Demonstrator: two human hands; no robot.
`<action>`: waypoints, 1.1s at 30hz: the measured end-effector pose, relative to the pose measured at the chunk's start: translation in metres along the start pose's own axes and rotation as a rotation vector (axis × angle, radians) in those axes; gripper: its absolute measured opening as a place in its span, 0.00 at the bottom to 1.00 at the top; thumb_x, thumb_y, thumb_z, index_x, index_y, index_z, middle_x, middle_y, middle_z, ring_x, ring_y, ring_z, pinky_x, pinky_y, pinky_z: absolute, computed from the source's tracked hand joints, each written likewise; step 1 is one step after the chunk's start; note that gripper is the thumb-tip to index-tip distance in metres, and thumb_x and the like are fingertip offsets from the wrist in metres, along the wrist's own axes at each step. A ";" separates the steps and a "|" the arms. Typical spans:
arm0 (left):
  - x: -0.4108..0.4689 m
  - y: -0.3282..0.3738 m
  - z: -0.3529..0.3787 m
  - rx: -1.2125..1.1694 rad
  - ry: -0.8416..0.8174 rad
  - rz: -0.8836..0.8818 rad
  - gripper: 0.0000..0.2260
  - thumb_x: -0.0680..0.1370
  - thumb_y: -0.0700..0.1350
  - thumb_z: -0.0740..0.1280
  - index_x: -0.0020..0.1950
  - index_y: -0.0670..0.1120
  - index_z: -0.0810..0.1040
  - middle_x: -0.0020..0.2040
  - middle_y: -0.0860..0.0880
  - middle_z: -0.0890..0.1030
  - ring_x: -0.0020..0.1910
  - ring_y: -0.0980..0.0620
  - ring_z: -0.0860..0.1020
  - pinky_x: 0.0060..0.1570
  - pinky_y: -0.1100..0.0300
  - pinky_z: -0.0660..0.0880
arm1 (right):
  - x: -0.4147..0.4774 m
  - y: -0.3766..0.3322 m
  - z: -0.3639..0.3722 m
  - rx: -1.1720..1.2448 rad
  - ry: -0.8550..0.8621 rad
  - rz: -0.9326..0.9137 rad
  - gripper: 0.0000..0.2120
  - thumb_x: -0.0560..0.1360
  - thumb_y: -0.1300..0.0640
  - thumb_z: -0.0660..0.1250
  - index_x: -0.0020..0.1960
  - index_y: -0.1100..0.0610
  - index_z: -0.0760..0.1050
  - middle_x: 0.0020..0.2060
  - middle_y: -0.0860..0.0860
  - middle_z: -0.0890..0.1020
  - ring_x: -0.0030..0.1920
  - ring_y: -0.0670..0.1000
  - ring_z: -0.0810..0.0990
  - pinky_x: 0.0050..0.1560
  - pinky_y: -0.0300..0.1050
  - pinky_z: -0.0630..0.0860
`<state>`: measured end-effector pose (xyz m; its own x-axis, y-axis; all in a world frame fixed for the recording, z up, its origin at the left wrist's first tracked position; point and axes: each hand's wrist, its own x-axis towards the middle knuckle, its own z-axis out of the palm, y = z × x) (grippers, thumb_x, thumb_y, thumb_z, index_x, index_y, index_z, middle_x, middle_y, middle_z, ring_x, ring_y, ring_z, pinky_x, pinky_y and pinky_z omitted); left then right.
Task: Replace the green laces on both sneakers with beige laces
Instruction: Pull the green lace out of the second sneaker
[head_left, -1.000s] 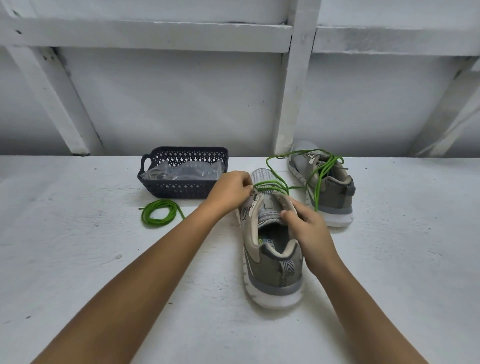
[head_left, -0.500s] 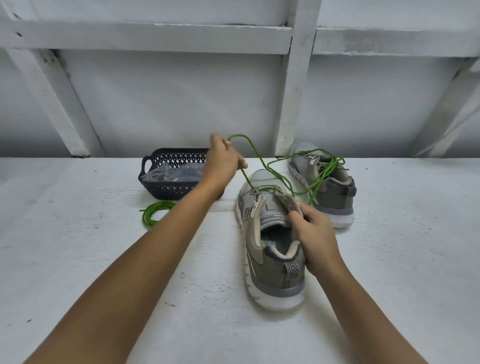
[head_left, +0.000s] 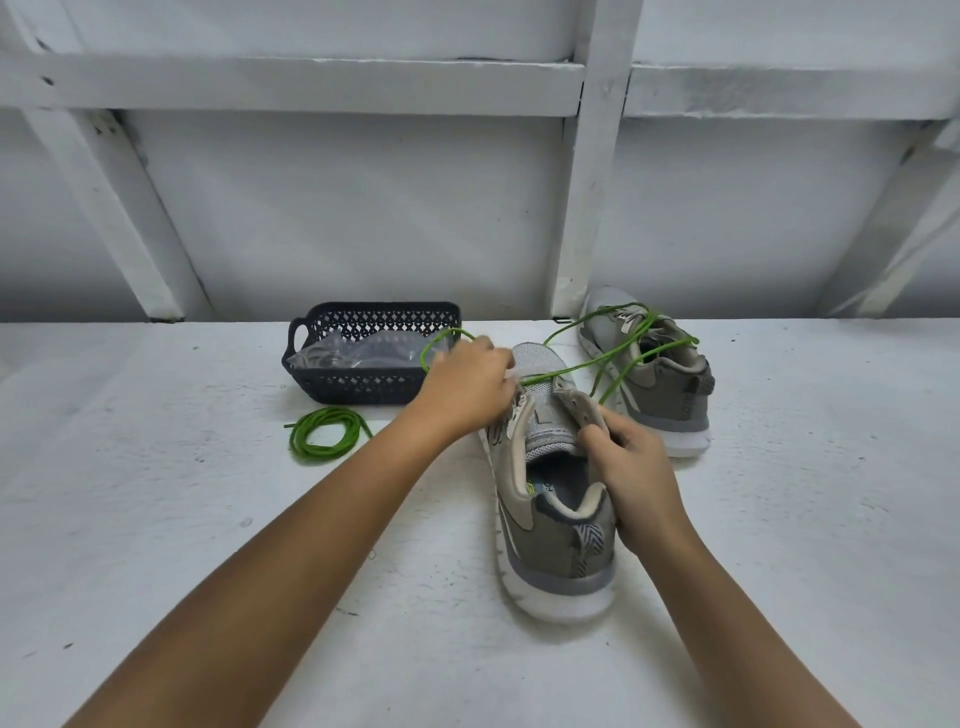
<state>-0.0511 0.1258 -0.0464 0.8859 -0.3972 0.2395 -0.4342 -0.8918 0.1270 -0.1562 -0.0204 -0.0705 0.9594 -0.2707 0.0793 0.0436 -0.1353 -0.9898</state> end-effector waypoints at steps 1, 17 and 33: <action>0.000 0.000 0.004 -0.054 -0.057 -0.008 0.14 0.80 0.48 0.59 0.61 0.43 0.76 0.59 0.44 0.76 0.59 0.44 0.73 0.59 0.47 0.71 | 0.000 0.000 0.000 0.001 0.004 0.005 0.13 0.74 0.66 0.60 0.49 0.53 0.81 0.32 0.40 0.79 0.35 0.39 0.74 0.38 0.35 0.70; -0.019 -0.028 -0.076 -0.963 -0.826 0.191 0.07 0.76 0.33 0.65 0.43 0.42 0.80 0.35 0.50 0.80 0.35 0.58 0.77 0.40 0.67 0.75 | 0.000 0.001 0.000 -0.003 -0.006 -0.023 0.11 0.74 0.65 0.60 0.44 0.52 0.78 0.29 0.40 0.77 0.33 0.40 0.73 0.35 0.34 0.68; 0.004 -0.009 0.011 -0.380 -0.160 -0.210 0.10 0.80 0.47 0.60 0.59 0.44 0.71 0.48 0.45 0.78 0.38 0.50 0.74 0.38 0.57 0.68 | 0.001 0.002 0.000 0.014 -0.031 -0.017 0.13 0.74 0.66 0.59 0.51 0.56 0.80 0.34 0.43 0.79 0.38 0.44 0.75 0.40 0.37 0.71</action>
<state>-0.0422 0.1300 -0.0568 0.9621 -0.2716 0.0230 -0.2454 -0.8260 0.5074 -0.1555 -0.0206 -0.0723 0.9666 -0.2387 0.0929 0.0640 -0.1263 -0.9899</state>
